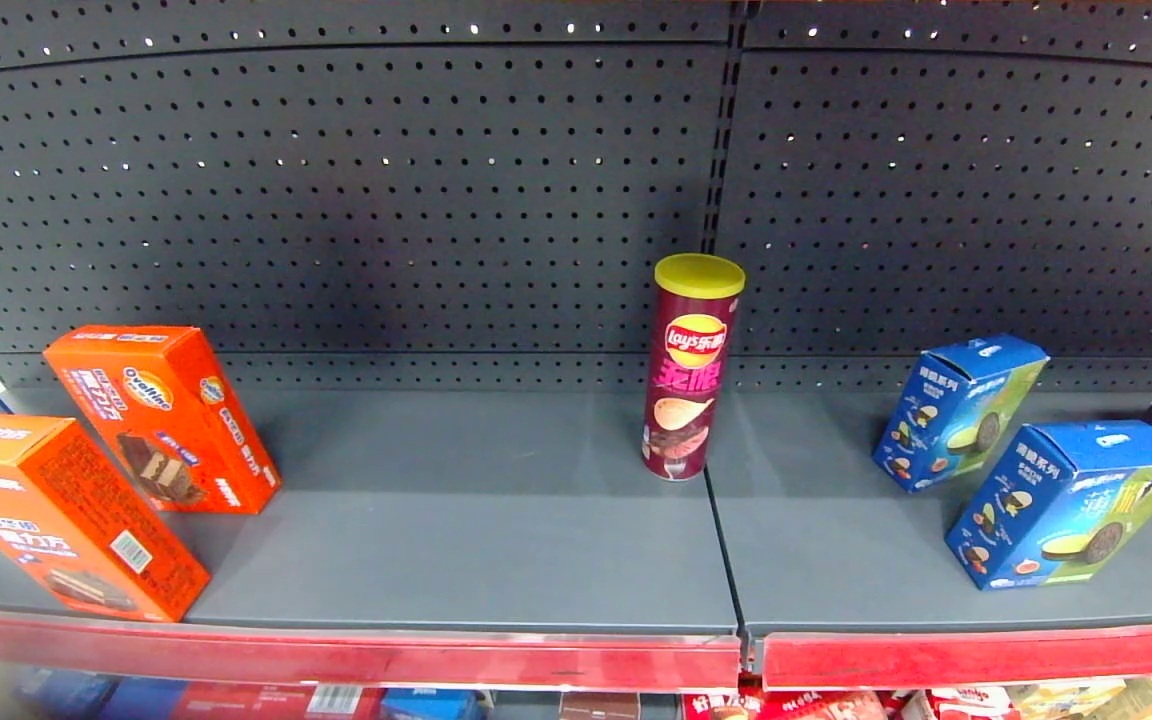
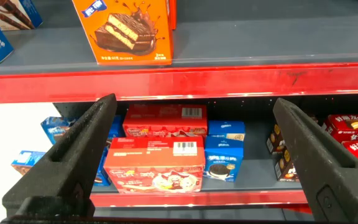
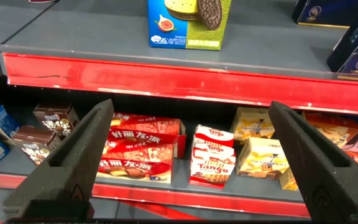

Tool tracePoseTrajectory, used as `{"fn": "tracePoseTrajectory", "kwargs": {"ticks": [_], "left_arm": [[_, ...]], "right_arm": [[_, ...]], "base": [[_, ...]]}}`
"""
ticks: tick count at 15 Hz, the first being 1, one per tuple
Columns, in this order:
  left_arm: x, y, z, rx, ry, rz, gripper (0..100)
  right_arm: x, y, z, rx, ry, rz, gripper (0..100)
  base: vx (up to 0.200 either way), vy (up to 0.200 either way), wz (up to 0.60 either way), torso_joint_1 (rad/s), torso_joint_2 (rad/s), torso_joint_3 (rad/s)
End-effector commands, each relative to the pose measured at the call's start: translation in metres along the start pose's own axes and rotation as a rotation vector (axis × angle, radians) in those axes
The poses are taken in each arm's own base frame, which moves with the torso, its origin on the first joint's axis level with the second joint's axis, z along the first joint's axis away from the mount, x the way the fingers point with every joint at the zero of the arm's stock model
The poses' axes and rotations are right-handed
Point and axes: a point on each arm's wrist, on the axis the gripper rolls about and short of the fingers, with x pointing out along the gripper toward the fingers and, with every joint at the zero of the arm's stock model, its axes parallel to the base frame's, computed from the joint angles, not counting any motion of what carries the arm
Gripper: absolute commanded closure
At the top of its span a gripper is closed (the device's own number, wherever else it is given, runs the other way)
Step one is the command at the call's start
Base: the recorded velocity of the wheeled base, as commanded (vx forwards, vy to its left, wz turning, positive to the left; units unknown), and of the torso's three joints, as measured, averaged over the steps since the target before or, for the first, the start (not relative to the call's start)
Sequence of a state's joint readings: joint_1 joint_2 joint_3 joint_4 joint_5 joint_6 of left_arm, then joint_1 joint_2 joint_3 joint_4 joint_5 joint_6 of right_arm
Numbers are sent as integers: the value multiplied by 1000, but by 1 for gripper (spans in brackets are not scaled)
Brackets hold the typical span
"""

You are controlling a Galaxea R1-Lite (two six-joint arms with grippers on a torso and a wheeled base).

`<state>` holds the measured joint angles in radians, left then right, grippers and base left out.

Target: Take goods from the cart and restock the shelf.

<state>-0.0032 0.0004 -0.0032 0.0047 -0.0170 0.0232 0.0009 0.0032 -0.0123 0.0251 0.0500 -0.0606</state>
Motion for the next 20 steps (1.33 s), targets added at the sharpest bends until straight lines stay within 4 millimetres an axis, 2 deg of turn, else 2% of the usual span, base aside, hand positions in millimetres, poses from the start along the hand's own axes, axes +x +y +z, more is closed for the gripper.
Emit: {"fn": "tracePoseTrajectory", "kwargs": {"ticks": [1,16,17,18,19,20], "left_arm": [[0,0,0,0,0,0,0],[0,0,0,0,0,0,0],[0,0,0,0,0,0,0],[0,0,0,0,0,0,0],[0,0,0,1,0,0,0],[0,0,0,0,0,0,0]], "right_arm": [[0,0,0,-2,-2,1,0],[0,0,0,-12,-5,22,0],[-1,0,3,3,-22,23,0],[-11,0,50,126,-151,181,0],[-7,1,47,83,-121,238,0],[-7,-1,54,23,-142,198,0]], "base": [[0,0,0,0,0,0],[0,0,0,0,0,0],[0,0,0,0,0,0],[0,0,0,0,0,0],[0,0,0,0,0,0],[0,0,0,0,0,0]]}}
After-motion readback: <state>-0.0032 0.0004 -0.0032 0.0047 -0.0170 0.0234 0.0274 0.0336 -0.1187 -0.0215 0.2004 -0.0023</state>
